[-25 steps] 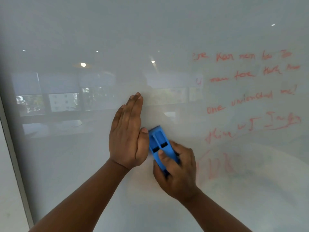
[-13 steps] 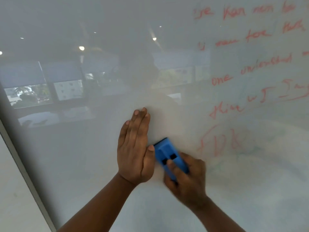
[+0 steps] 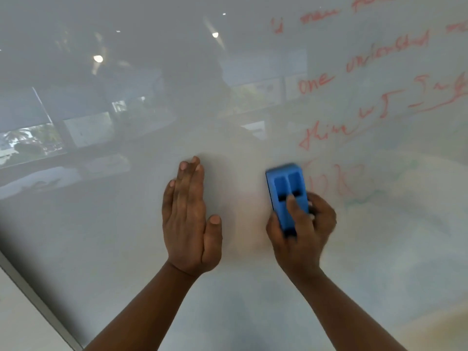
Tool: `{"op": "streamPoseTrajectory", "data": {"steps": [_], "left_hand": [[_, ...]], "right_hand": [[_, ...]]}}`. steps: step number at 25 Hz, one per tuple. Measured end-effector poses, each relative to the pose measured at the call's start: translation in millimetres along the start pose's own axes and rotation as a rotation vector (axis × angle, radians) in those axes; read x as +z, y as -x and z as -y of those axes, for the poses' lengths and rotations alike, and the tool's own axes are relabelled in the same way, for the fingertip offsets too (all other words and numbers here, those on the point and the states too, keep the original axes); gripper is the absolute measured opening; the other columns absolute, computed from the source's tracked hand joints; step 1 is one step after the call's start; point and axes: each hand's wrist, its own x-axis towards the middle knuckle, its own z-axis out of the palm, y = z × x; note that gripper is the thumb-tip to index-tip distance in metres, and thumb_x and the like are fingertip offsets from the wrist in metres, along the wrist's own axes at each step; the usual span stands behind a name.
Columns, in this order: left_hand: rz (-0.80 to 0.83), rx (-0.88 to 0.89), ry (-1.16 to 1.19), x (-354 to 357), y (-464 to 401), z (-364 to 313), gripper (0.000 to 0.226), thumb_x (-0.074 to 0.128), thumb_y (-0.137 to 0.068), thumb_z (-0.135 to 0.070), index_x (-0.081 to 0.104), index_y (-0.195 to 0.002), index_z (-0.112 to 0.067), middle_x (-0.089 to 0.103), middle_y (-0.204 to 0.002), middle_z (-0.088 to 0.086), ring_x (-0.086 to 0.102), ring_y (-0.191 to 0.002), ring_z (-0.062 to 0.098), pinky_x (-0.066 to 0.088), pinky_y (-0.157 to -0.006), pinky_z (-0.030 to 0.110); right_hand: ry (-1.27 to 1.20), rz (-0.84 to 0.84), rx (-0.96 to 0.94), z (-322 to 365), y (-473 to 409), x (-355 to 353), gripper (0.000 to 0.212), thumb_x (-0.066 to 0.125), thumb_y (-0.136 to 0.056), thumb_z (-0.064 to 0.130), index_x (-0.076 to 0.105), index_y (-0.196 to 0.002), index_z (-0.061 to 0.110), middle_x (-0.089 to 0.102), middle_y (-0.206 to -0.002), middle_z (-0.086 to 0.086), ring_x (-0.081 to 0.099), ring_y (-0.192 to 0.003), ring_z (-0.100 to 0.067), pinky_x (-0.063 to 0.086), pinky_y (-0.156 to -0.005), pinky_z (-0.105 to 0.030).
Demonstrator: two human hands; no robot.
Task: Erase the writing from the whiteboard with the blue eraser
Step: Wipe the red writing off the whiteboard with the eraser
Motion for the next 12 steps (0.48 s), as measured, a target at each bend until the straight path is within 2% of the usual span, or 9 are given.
{"op": "streamPoseTrajectory", "data": {"steps": [1,3,5,7,8,9,10,11,12], "left_hand": [[-0.001,-0.001,-0.007,0,1,1,0.068,0.028,-0.098,-0.031,0.021,-0.161,-0.004,0.027,-0.169,0.012,0.024,-0.158,0.032,0.015,-0.127,0.045],[0.004,0.013,-0.011,1,1,5,0.068,0.026,-0.101,-0.035,0.021,-0.161,-0.003,0.024,-0.17,0.012,0.022,-0.158,0.032,0.014,-0.127,0.046],[0.019,0.001,0.001,-1,2,7,0.068,0.023,-0.102,-0.037,0.019,-0.162,-0.004,0.023,-0.17,0.011,0.02,-0.159,0.032,0.012,-0.128,0.046],[0.051,0.003,0.018,-4,8,6,0.068,0.024,-0.102,-0.036,0.018,-0.162,-0.005,0.023,-0.17,0.012,0.02,-0.159,0.033,0.011,-0.128,0.045],[0.07,0.013,0.013,-4,12,3,0.068,0.024,-0.101,-0.035,0.017,-0.163,-0.006,0.023,-0.17,0.013,0.019,-0.159,0.033,0.011,-0.128,0.045],[0.085,0.022,0.001,-2,17,-1,0.069,0.026,-0.1,-0.034,0.017,-0.163,-0.007,0.023,-0.17,0.012,0.019,-0.159,0.033,0.011,-0.128,0.045],[0.1,0.022,-0.009,4,21,-7,0.07,0.027,-0.099,-0.032,0.016,-0.163,-0.008,0.023,-0.17,0.012,0.019,-0.159,0.034,0.01,-0.128,0.045],[0.113,0.01,-0.006,12,26,-15,0.071,0.029,-0.097,-0.03,0.016,-0.163,-0.008,0.022,-0.17,0.011,0.018,-0.159,0.034,0.009,-0.128,0.045],[0.109,-0.006,-0.005,18,28,-21,0.071,0.03,-0.096,-0.029,0.017,-0.163,-0.007,0.022,-0.171,0.01,0.018,-0.159,0.034,0.009,-0.128,0.045]], "right_hand": [[-0.054,-0.013,0.0,11,-9,11,0.027,0.077,-0.091,0.025,0.065,-0.113,0.014,0.057,-0.118,0.015,0.061,-0.095,-0.008,0.053,-0.08,-0.027],[-0.043,0.131,-0.188,35,8,29,0.032,0.079,-0.088,0.031,0.067,-0.117,0.022,0.059,-0.116,0.001,0.062,-0.087,-0.019,0.05,-0.073,-0.031],[0.048,0.295,-0.305,25,42,20,0.023,0.074,-0.089,0.038,0.066,-0.11,0.034,0.061,-0.112,0.001,0.06,-0.084,-0.02,0.044,-0.073,-0.034],[0.055,0.397,-0.127,-6,49,-8,0.013,0.069,-0.09,0.04,0.063,-0.101,0.045,0.063,-0.099,0.019,0.06,-0.084,-0.002,0.046,-0.075,-0.03],[0.088,0.358,-0.013,-20,41,-22,0.016,0.068,-0.091,0.04,0.061,-0.104,0.046,0.06,-0.101,0.021,0.057,-0.091,0.003,0.047,-0.078,-0.03],[0.156,0.203,0.022,-33,30,-25,0.021,0.066,-0.093,0.038,0.06,-0.113,0.042,0.057,-0.111,0.016,0.055,-0.102,-0.003,0.047,-0.084,-0.034],[0.173,0.049,0.089,-40,17,-22,0.027,0.066,-0.096,0.035,0.06,-0.122,0.032,0.052,-0.121,0.005,0.054,-0.108,-0.016,0.047,-0.086,-0.039],[0.134,-0.046,0.104,-41,9,-17,0.033,0.067,-0.096,0.033,0.059,-0.128,0.024,0.048,-0.127,0.001,0.054,-0.107,-0.025,0.048,-0.083,-0.042],[0.084,-0.065,0.072,-30,9,-5,0.039,0.069,-0.095,0.032,0.058,-0.131,0.021,0.047,-0.131,0.003,0.052,-0.106,-0.025,0.048,-0.08,-0.041]]}}
